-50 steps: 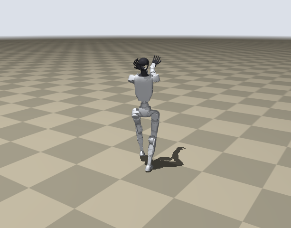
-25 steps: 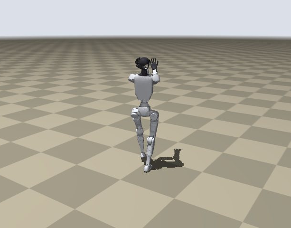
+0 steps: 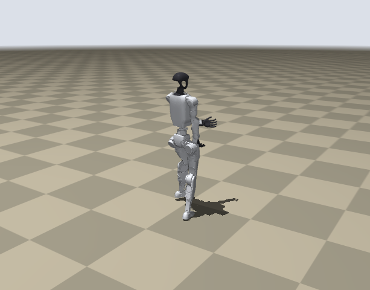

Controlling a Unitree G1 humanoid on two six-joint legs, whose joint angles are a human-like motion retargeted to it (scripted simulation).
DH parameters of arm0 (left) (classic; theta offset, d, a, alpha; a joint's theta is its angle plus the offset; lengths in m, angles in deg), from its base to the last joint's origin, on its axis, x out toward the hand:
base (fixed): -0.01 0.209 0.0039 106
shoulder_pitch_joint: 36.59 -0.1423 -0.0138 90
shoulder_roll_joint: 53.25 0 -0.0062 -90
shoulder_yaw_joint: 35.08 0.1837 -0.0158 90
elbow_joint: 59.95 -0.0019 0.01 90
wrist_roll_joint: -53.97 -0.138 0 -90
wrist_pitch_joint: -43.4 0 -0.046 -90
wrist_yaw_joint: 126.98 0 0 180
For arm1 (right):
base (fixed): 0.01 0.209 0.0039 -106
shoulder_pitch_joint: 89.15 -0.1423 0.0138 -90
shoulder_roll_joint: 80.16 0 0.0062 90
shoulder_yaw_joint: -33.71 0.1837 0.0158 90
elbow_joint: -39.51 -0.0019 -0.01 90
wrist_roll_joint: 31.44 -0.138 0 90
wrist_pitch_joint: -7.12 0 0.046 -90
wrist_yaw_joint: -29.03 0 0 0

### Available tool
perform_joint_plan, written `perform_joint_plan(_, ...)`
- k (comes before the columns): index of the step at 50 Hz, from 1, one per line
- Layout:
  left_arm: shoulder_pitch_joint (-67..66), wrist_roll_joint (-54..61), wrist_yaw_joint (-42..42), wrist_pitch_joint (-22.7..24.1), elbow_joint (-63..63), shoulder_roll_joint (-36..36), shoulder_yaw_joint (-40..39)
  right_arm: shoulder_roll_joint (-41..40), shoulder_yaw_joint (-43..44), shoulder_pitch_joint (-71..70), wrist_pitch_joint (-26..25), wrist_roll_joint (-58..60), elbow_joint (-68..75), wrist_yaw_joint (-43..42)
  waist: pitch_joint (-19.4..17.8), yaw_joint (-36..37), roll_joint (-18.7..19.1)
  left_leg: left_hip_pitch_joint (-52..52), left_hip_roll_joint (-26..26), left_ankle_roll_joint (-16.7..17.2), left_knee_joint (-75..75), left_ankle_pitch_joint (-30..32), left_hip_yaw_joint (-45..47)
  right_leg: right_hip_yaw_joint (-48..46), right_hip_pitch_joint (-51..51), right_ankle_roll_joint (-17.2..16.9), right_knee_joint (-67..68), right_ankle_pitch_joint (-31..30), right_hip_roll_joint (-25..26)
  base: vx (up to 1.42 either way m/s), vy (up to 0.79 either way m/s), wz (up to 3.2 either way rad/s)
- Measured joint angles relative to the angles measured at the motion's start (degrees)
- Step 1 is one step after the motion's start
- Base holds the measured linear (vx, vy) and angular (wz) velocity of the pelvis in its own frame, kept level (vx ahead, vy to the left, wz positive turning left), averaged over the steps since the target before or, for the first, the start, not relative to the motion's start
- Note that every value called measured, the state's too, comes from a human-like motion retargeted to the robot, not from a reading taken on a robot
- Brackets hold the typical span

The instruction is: Dance

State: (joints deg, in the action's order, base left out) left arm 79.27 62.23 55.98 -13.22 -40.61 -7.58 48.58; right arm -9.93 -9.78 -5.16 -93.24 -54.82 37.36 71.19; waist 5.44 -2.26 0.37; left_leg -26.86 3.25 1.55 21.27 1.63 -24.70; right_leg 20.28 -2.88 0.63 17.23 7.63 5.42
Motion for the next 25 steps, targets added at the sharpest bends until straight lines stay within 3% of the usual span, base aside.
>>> perform_joint_plan(4, -0.08, -2.63, 22.85, -25.71, -15.86, 10.32, -13.56, 7.28, 1.55, 7.97, -0.43, -3.76, -0.25, -13.40, -0.04, -1.77, 2.97, 2.41, -2.53, 4.31, -1.38, -2.70, 4.27, 4.30, -0.11, -0.51, -1.24, -0.87, -0.03, 0.28, -0.08, -1.52)
perform_joint_plan(6, -3.28, -9.99, 32.13, -39.53, -18.82, 17.07, -17.71, 11.34, 2.32, 9.90, -2.04, 1.05, -1.58, -10.27, -0.06, -4.44, 3.36, 2.69, -1.86, 3.43, -0.45, -3.87, 6.49, 5.84, -0.52, -1.24, -1.85, -1.42, -1.47, 0.34, -0.14, -1.30)
perform_joint_plan(8, -7.84, -17.57, 34.20, -48.69, -20.63, 22.59, -20.03, 15.76, 3.56, 11.17, -4.21, 9.73, -2.58, -3.86, -0.66, -7.15, 3.99, 3.54, -1.74, 2.49, -0.20, -4.70, 9.18, 6.79, -0.81, -1.37, -2.39, -2.14, -2.81, 0.28, -0.04, -1.22)
perform_joint_plan(10, -13.42, -20.35, 28.53, -50.31, -21.24, 26.08, -20.56, 19.51, 5.13, 12.31, -5.73, 16.98, -4.41, -1.27, -1.47, -9.07, 4.70, 5.13, -1.56, 1.43, -0.59, -5.55, 11.50, 8.69, -0.89, -1.51, -2.69, -3.39, -3.42, 0.25, 0.04, -1.35)
perform_joint_plan(14, -23.97, -9.63, 17.34, -41.56, -14.40, 26.15, -32.04, 27.63, 6.95, 14.41, -7.69, 27.35, -5.77, -2.95, -1.41, -7.60, 5.03, 7.89, -1.29, 0.22, -2.67, -7.47, 17.18, 13.86, -3.06, -3.32, -2.69, -6.68, -4.63, 0.31, 0.04, -1.83)
perform_joint_plan(18, -28.53, -1.87, 15.69, -43.49, -11.56, 28.60, -41.58, 33.92, 10.86, 16.80, -8.85, 37.91, -5.59, -1.87, -1.09, -3.16, 4.61, 10.27, -1.42, -0.22, -5.34, -8.67, 22.78, 14.25, -5.17, -5.48, -3.10, -10.69, -6.25, 0.27, 0.04, -1.64)
perform_joint_plan(21, -30.26, -2.56, 14.85, -44.87, -12.51, 33.02, -41.35, 37.64, 12.49, 18.04, -9.82, 44.39, -4.83, 1.15, -2.17, -0.42, 4.12, 13.04, -1.20, 0.10, -7.75, -10.25, 26.00, 8.92, -5.70, -5.83, -3.96, -13.42, -8.36, 0.16, 0.02, -1.22)
perform_joint_plan(25, -31.61, -10.87, 11.69, -44.67, -12.89, 37.22, -39.13, 40.94, 13.11, 19.24, -9.56, 50.11, -5.07, 2.94, -1.77, 1.07, 3.75, 14.07, -0.27, 0.33, -9.33, -12.07, 28.39, -9.14, -6.66, -6.26, -5.11, -14.37, -13.15, 0.17, 0.05, -0.83)
